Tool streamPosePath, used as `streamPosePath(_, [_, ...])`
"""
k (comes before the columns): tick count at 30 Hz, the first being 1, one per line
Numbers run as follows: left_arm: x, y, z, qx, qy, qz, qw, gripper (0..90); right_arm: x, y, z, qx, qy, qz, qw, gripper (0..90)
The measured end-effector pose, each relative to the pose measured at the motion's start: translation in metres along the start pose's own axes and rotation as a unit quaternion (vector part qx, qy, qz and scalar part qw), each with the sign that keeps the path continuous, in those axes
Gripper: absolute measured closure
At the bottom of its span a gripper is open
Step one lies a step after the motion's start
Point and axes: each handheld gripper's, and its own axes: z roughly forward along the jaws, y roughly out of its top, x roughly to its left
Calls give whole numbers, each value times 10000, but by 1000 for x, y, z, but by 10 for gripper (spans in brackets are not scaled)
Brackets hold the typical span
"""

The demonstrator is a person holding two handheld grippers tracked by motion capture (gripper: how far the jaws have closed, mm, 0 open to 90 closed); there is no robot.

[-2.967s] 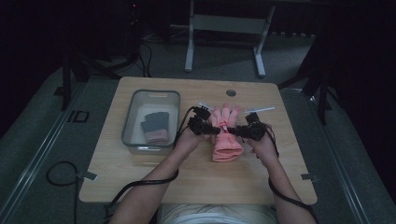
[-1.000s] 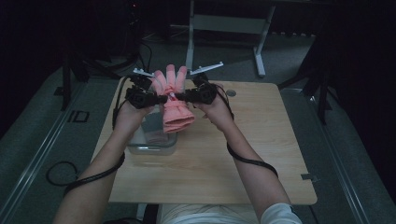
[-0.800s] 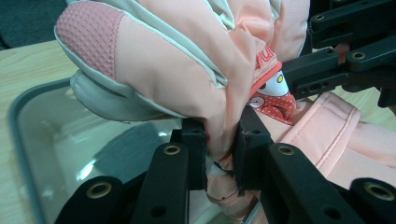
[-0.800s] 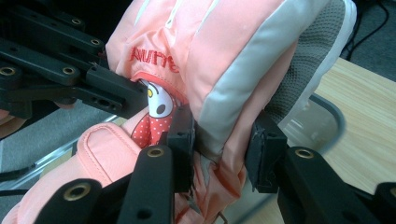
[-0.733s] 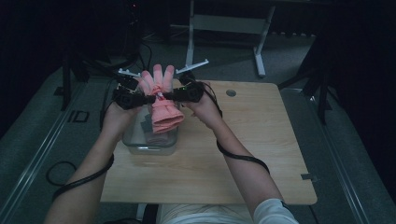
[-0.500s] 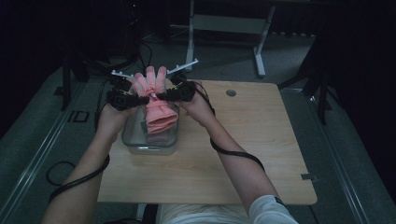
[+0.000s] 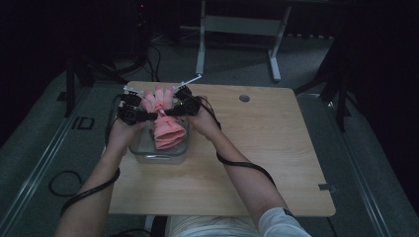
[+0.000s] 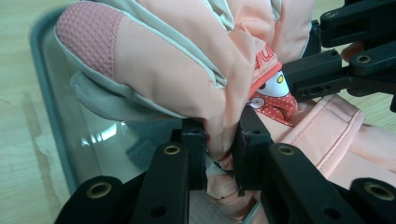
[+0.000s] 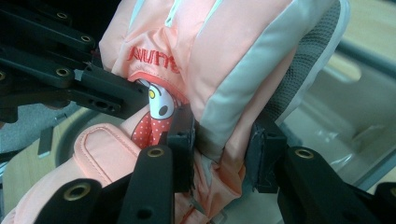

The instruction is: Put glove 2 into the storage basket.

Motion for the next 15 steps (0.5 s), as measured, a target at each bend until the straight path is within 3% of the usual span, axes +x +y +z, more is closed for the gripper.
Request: streamPosePath(15, [14, -21, 29, 480, -10, -337, 9983, 757, -9, -28, 32, 381, 96, 290, 9988, 661])
